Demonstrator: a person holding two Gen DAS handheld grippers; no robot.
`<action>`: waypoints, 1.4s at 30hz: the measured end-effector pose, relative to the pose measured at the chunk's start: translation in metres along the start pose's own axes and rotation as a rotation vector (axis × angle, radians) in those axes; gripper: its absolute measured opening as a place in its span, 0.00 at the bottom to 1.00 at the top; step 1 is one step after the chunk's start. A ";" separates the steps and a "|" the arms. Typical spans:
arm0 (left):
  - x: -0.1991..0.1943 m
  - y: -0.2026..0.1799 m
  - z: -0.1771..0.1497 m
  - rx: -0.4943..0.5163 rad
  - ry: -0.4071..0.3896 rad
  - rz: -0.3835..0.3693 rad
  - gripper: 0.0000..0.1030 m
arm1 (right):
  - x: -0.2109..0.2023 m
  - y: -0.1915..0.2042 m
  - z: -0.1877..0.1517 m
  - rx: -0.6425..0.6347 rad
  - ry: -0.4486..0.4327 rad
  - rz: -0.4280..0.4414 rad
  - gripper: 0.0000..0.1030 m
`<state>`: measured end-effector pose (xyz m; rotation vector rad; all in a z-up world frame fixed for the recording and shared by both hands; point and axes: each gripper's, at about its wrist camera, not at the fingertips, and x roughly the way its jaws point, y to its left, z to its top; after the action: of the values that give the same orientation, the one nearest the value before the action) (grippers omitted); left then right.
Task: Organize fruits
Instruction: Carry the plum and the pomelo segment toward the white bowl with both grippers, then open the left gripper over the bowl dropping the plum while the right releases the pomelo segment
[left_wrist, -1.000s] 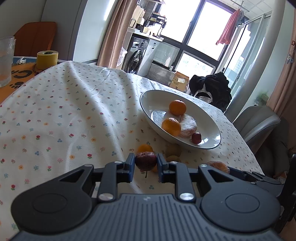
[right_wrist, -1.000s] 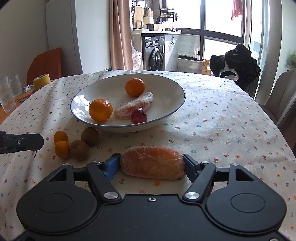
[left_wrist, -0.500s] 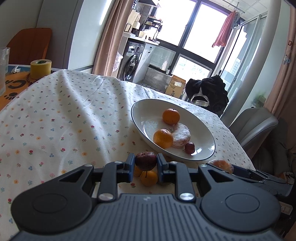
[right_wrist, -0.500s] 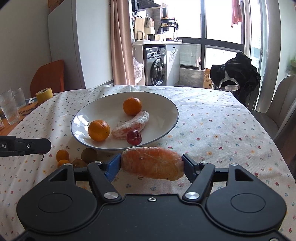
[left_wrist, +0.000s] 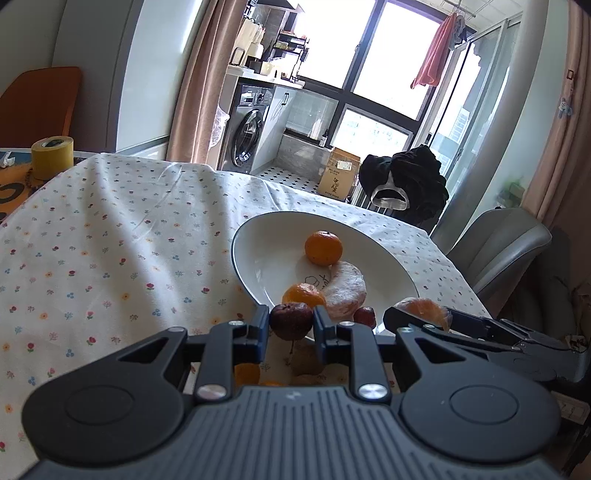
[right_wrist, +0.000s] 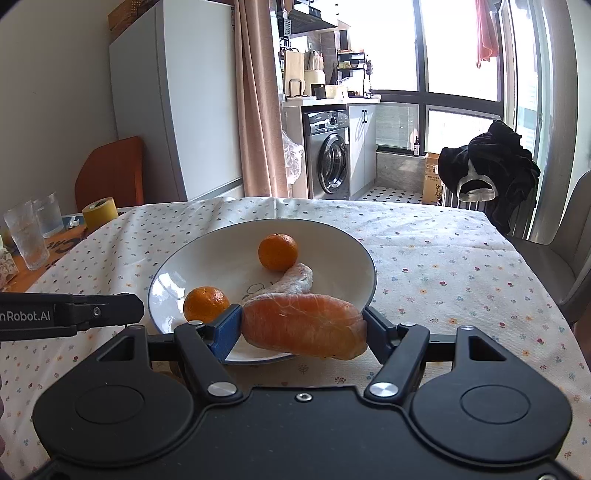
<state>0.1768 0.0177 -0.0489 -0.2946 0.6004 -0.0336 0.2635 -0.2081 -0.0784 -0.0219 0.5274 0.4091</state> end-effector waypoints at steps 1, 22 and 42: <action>0.002 -0.001 0.001 0.002 0.003 0.000 0.23 | 0.002 -0.001 0.002 0.000 -0.002 0.001 0.65; 0.050 -0.010 0.038 0.060 0.047 0.042 0.23 | 0.042 -0.015 0.025 0.028 -0.017 0.062 0.67; 0.049 -0.008 0.040 0.032 0.062 0.072 0.33 | 0.018 -0.031 0.009 0.064 -0.014 0.085 0.85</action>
<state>0.2405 0.0148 -0.0424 -0.2416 0.6716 0.0175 0.2937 -0.2290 -0.0820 0.0650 0.5288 0.4753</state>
